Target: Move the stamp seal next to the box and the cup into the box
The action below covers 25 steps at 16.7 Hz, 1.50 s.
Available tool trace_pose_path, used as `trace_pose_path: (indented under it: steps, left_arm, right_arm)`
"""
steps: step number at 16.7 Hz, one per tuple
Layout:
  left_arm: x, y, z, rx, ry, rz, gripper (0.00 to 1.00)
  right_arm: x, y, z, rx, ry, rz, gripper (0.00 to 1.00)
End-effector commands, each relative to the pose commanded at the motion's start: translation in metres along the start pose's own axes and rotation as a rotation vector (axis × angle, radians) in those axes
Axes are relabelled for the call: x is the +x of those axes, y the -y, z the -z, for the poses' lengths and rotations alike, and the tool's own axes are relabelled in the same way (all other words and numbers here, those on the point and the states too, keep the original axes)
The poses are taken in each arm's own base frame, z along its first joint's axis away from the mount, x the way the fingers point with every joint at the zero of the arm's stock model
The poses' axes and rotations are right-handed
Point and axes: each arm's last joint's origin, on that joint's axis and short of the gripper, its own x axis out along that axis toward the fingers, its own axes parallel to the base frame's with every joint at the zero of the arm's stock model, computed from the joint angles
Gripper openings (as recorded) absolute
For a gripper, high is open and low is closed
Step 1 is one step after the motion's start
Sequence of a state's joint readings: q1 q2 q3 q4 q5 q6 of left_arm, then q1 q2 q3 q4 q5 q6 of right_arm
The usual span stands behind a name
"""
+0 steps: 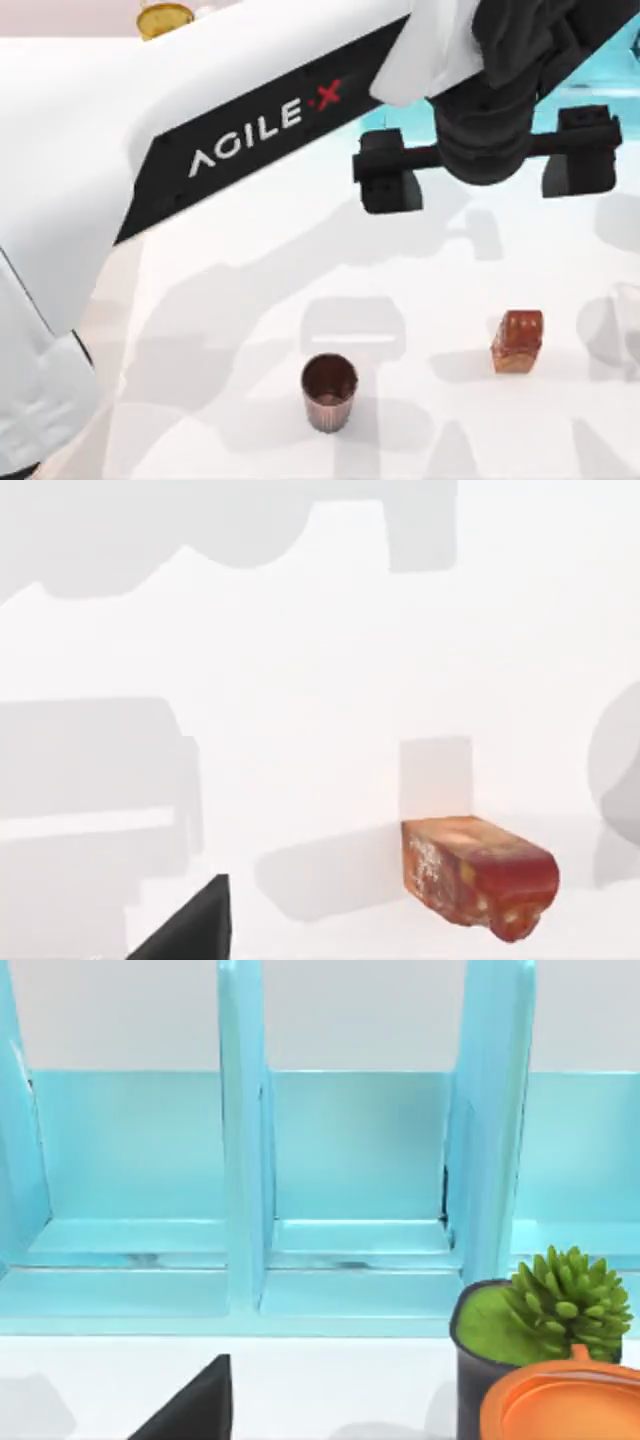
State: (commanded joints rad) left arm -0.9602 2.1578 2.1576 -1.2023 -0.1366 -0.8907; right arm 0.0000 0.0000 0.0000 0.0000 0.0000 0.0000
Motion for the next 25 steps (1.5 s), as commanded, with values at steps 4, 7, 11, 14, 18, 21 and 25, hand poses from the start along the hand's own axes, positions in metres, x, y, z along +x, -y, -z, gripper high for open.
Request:
trace_pose_path:
  steps: [4,7,11,14,18,21,25]
  left_arm:
    - [0.058,0.047,0.034,0.006,-0.094,-0.125,1.0]
    - [0.084,0.063,0.054,0.01,-0.126,-0.187,1.0]
    - [0.092,0.067,0.061,0.011,-0.134,-0.205,1.0]
    - [0.093,0.065,0.059,0.008,-0.136,-0.207,1.0]
    - [0.109,0.064,0.061,0.011,-0.135,-0.205,1.0]
    - [0.135,0.059,0.064,0.011,-0.134,-0.205,1.0]
    - [0.166,0.051,0.071,0.011,-0.134,-0.205,1.0]
  right_arm:
    - [0.0,0.0,0.0,0.0,0.0,0.0,1.0]
    - [0.0,0.0,0.0,0.0,0.0,0.0,1.0]
    - [0.0,0.0,0.0,0.0,0.0,0.0,1.0]
    - [0.0,0.0,0.0,0.0,0.0,0.0,1.0]
    - [0.0,0.0,0.0,0.0,0.0,0.0,1.0]
    - [0.0,0.0,0.0,0.0,0.0,0.0,1.0]
    - [0.0,0.0,0.0,0.0,0.0,0.0,1.0]
